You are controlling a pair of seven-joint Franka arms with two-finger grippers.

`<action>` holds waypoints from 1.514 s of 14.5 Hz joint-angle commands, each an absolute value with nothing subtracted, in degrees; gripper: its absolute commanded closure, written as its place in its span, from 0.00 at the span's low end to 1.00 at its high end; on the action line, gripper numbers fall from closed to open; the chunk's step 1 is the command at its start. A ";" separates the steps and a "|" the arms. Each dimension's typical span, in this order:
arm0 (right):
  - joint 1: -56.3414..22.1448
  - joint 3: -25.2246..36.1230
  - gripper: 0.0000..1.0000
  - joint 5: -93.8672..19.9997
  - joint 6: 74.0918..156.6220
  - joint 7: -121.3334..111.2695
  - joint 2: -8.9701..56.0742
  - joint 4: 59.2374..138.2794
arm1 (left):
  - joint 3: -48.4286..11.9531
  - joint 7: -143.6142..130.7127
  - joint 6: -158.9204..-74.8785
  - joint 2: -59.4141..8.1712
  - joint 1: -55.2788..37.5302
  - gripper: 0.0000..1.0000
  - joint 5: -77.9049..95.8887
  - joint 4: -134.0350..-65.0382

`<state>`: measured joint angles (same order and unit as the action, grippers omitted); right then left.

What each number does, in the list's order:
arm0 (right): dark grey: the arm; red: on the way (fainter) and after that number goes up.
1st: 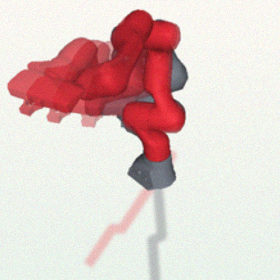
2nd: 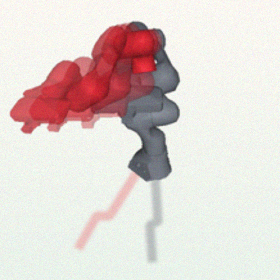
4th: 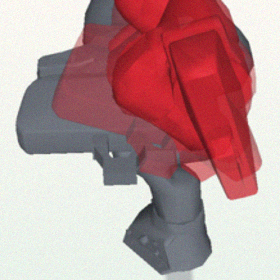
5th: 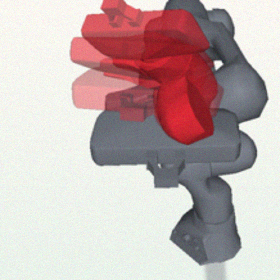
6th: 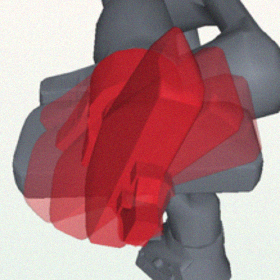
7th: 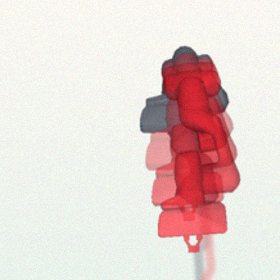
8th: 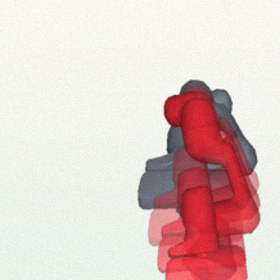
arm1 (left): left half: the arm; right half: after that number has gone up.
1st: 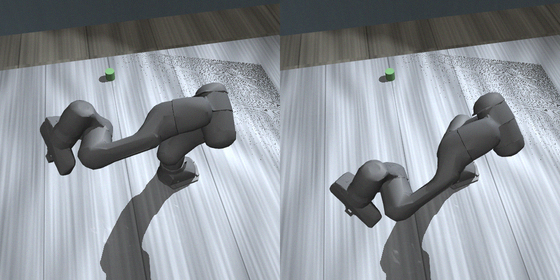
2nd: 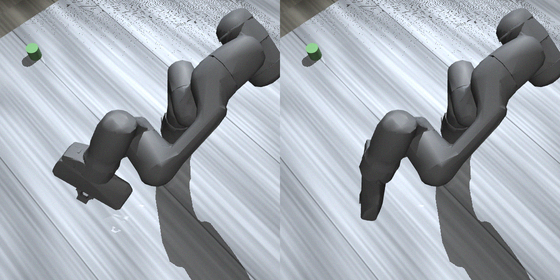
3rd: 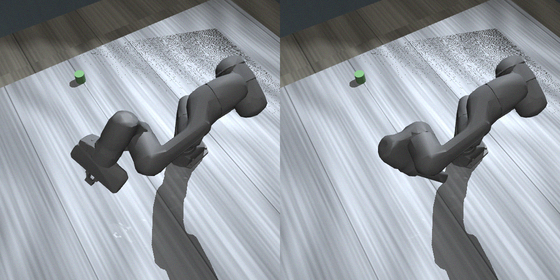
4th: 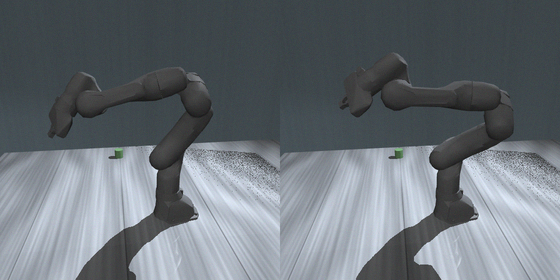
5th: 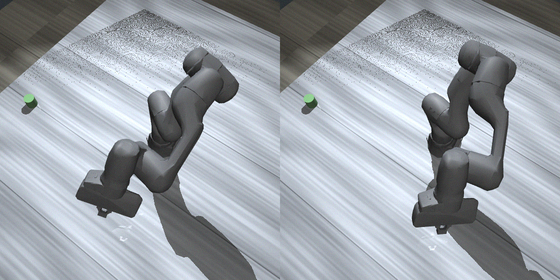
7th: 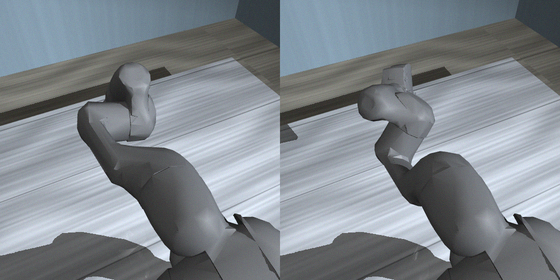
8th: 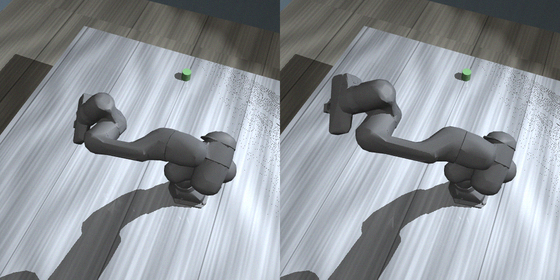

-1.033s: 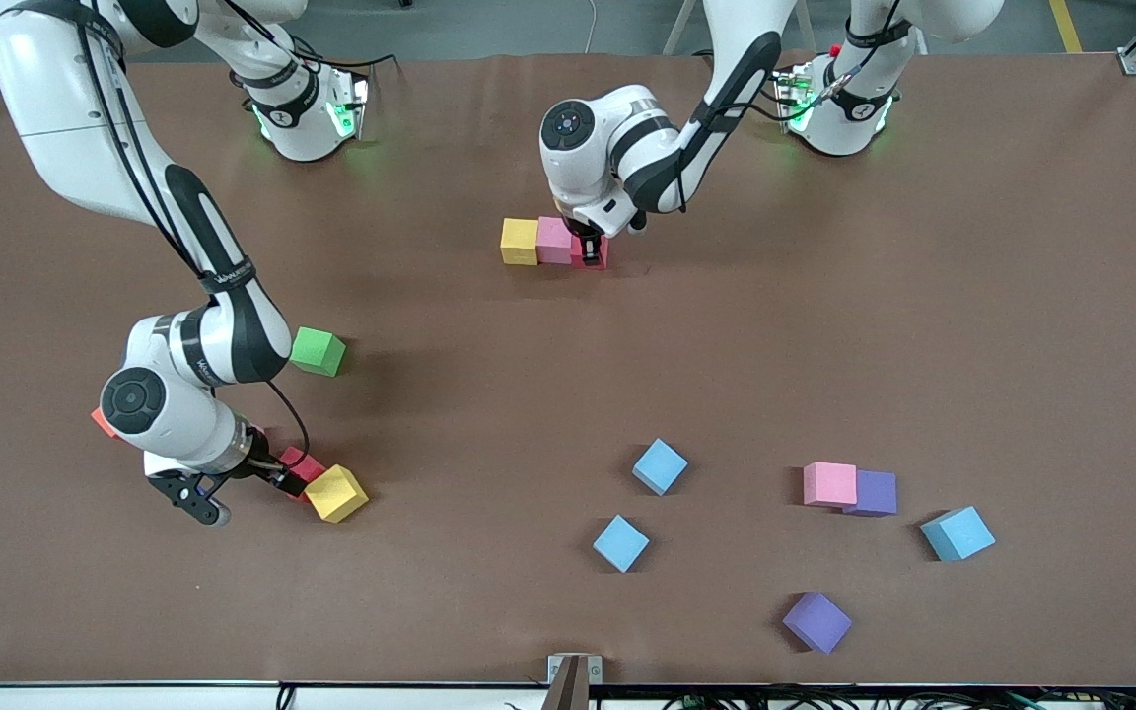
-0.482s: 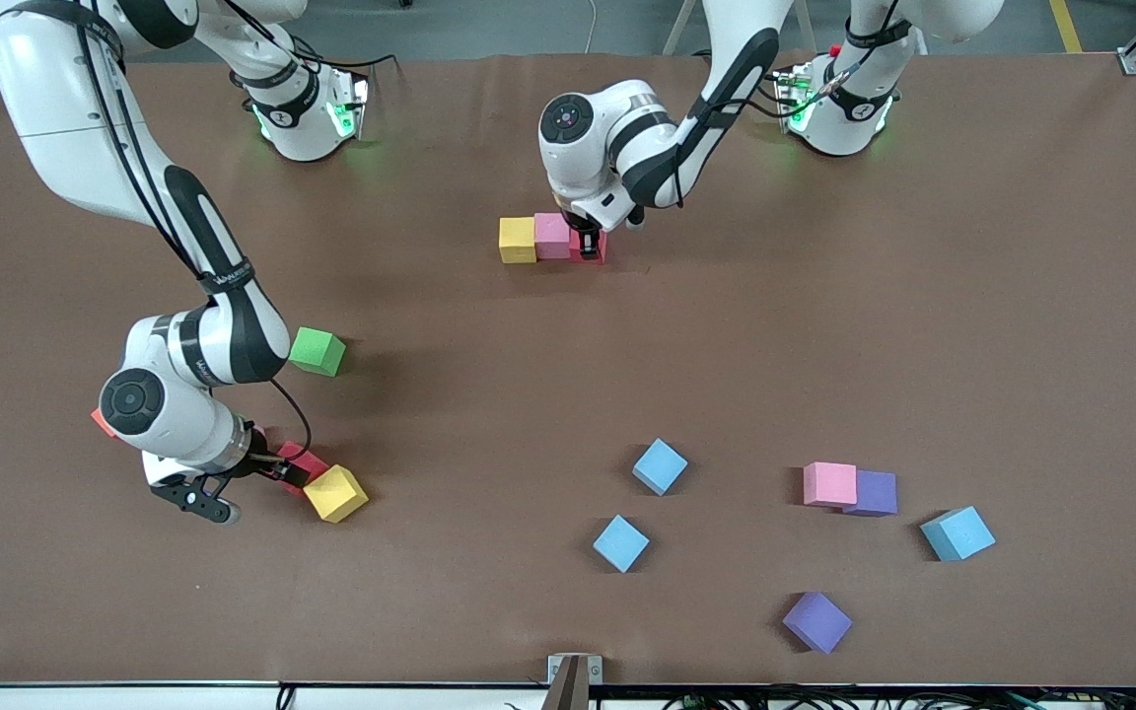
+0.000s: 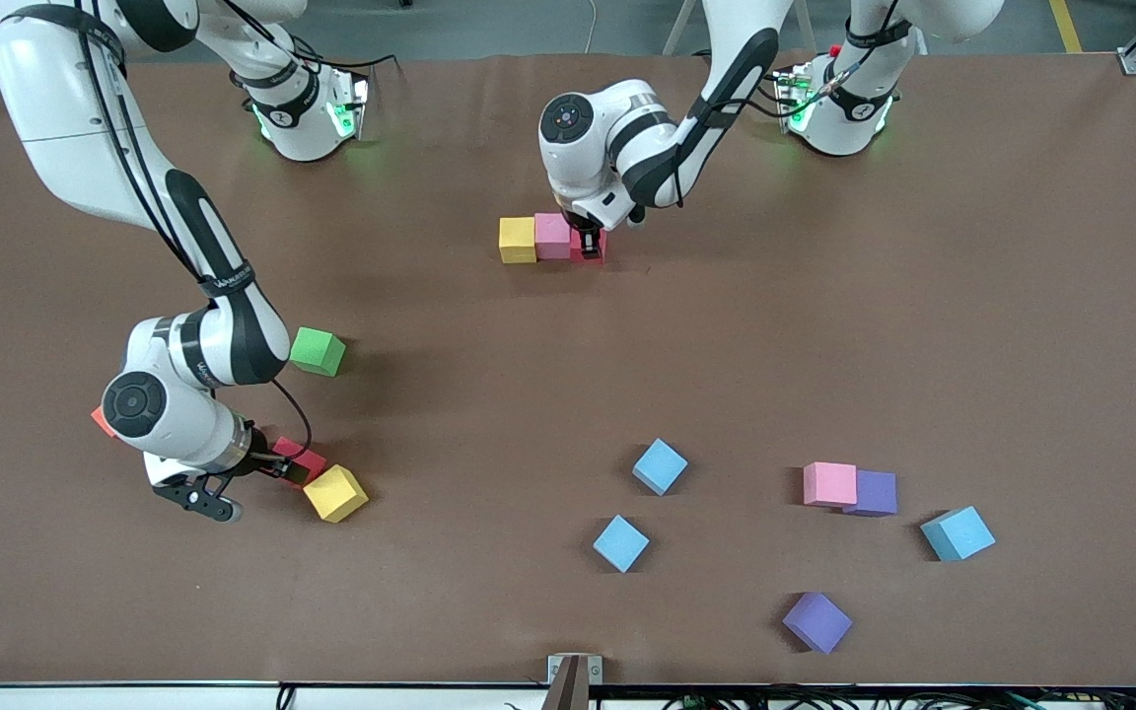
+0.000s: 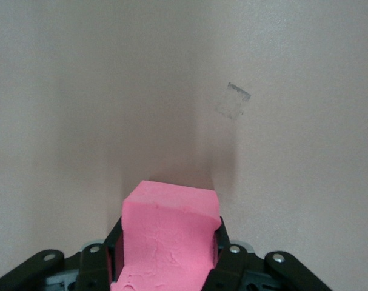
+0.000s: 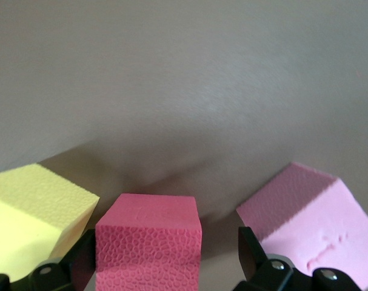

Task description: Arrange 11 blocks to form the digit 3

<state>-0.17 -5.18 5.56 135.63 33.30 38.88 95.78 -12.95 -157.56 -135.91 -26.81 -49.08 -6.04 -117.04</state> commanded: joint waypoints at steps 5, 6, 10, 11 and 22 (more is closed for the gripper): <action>-1.23 -5.54 0.01 6.15 131.49 37.62 38.50 96.42 | -13.18 -168.92 -133.86 -27.69 -50.10 0.82 -7.47 -118.56; -1.23 -5.54 0.01 6.15 131.48 37.62 38.58 96.42 | -13.18 -169.71 -133.51 -27.69 -50.01 0.82 -7.47 -118.56; -1.23 -5.54 0.21 5.98 131.66 38.06 38.67 96.33 | -13.18 -171.30 -131.05 -27.60 -50.18 0.82 -7.47 -118.39; -1.14 -5.54 0.26 5.98 131.66 37.97 38.76 96.33 | -13.18 -171.30 -130.35 -27.51 -50.27 0.82 -7.47 -118.04; -3.25 -5.97 0.62 6.15 129.13 37.35 34.21 96.06 | -13.09 -175.51 -127.71 -29.00 -50.36 0.82 -8.86 -112.24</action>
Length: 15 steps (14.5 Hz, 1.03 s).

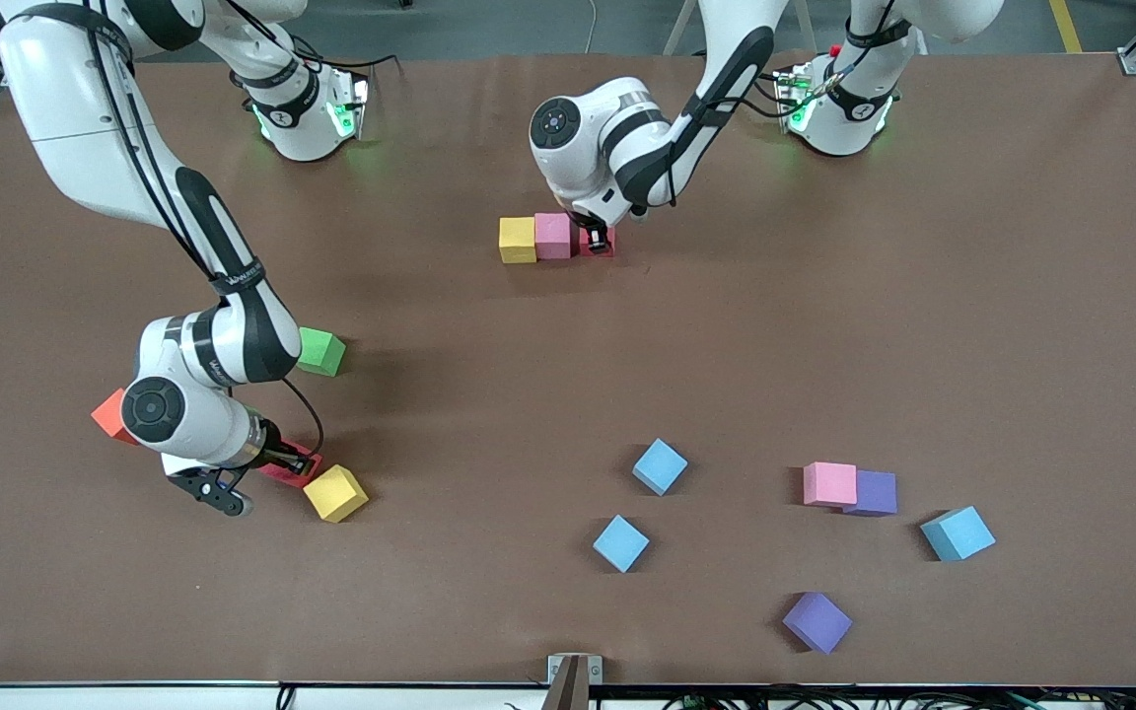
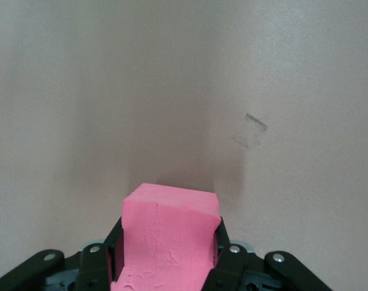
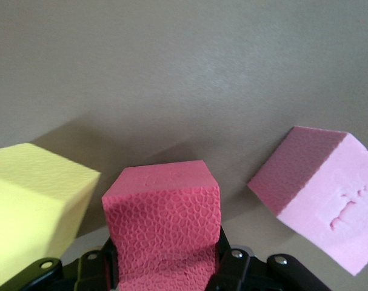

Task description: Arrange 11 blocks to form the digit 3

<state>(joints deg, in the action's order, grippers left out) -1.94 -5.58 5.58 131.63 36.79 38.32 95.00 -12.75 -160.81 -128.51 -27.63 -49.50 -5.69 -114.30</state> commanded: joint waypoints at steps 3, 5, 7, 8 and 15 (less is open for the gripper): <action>-6.15 -6.15 0.66 5.98 123.67 37.53 31.12 95.71 | -13.27 -177.27 -127.71 -29.97 -50.36 0.82 -10.63 -111.62; -7.46 -6.76 0.73 5.89 122.79 35.26 30.50 95.97 | -13.27 -177.36 -127.71 -29.88 -50.36 0.82 -10.72 -111.53; -8.35 -7.99 0.79 5.63 120.33 33.22 29.63 95.89 | -13.36 -177.54 -127.71 -29.79 -50.45 0.82 -10.72 -111.36; -8.44 -8.87 0.82 5.36 119.45 33.22 29.27 95.89 | -13.36 -177.63 -127.71 -29.88 -50.88 0.82 -10.64 -111.10; -14.58 -10.81 0.87 3.69 117.60 34.45 29.09 96.06 | -13.36 -178.15 -127.62 -30.15 -52.03 0.82 -10.19 -111.09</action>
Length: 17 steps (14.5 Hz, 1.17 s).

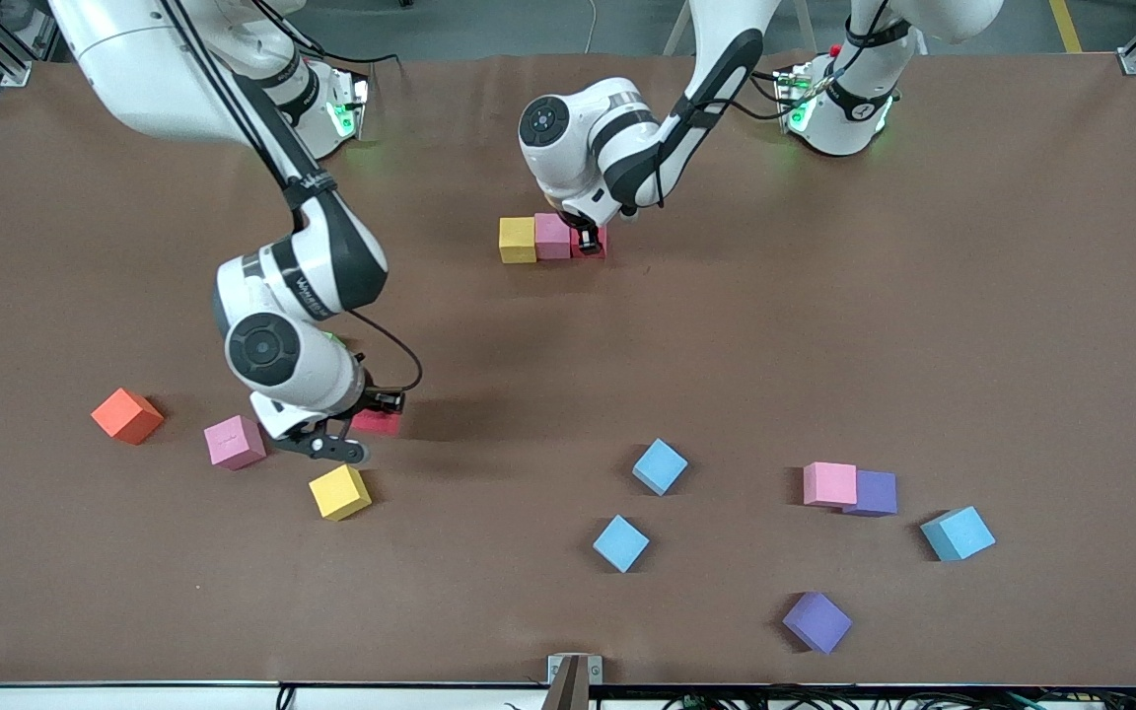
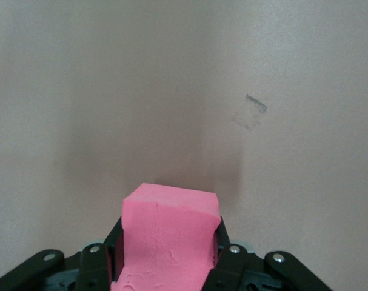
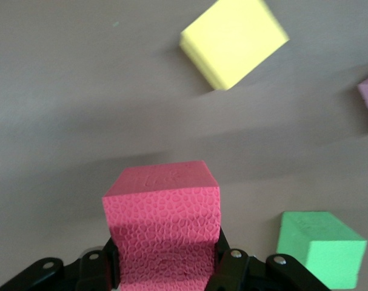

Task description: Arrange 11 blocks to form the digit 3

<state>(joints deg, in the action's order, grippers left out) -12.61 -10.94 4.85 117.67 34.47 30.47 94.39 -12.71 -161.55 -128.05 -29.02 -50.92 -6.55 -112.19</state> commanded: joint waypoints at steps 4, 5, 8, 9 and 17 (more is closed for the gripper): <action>-16.70 -10.81 0.87 -0.69 118.21 33.84 29.35 96.24 | -13.36 -178.07 -127.62 -30.41 -52.03 0.64 -10.37 -111.09; -16.70 -10.81 0.87 -1.49 118.30 33.49 29.27 96.24 | -13.36 -178.07 -127.62 -30.41 -51.94 0.45 -10.46 -111.09; -16.61 -10.72 0.87 -1.50 118.83 28.76 29.36 96.85 | -13.36 -177.72 -127.62 -30.24 -51.94 0.00 -10.55 -111.09; -16.61 -10.72 0.87 -1.58 118.74 27.87 29.36 97.03 | -13.36 -177.37 -127.53 -29.80 -51.94 0.00 -10.63 -111.18; -17.49 -10.72 0.87 -0.88 118.39 25.58 29.27 99.22 | -14.33 -172.45 -121.03 -24.35 -51.86 0.00 -10.72 -111.18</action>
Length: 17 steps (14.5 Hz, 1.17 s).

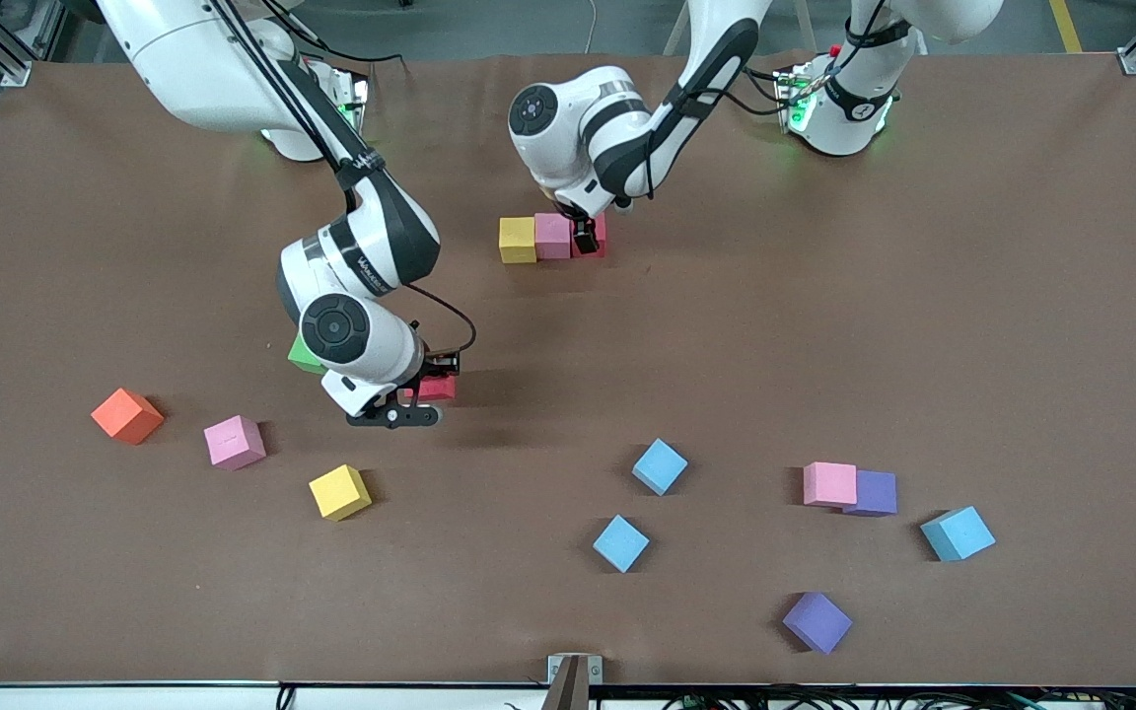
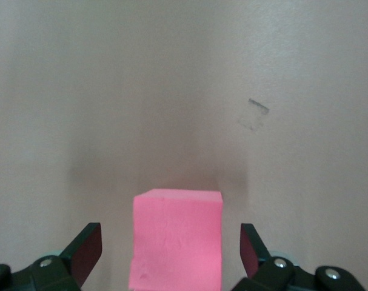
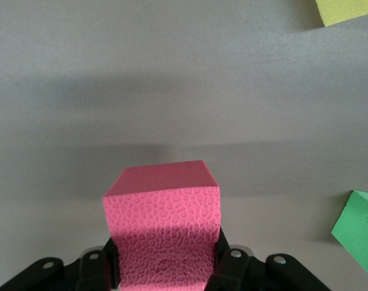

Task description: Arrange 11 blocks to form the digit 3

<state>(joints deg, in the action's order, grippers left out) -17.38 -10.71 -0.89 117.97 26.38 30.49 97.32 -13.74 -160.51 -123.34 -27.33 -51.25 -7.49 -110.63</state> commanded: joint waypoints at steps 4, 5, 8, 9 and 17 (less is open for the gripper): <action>-18.19 -10.72 0.90 -1.41 118.74 25.66 29.27 100.37 | -14.41 -167.62 -118.66 -20.84 -51.07 0.00 -10.46 -111.88; -18.98 -10.72 0.91 -1.49 118.91 25.75 29.27 101.15 | -14.41 -165.69 -117.96 -20.31 -50.46 0.00 -10.46 -111.88; -21.26 -10.81 0.94 -3.07 124.43 26.37 28.30 106.24 | -14.33 -157.18 -116.46 -18.99 -46.77 0.00 -10.55 -111.80; -22.23 -10.81 0.95 -3.95 127.67 26.54 26.91 108.70 | -14.33 -154.28 -116.37 -18.55 -45.63 0.00 -10.55 -111.80; -32.34 -10.72 0.94 -4.31 133.06 37.44 24.00 115.83 | -13.71 -126.07 -116.37 -16.70 -27.01 0.00 -11.25 -107.60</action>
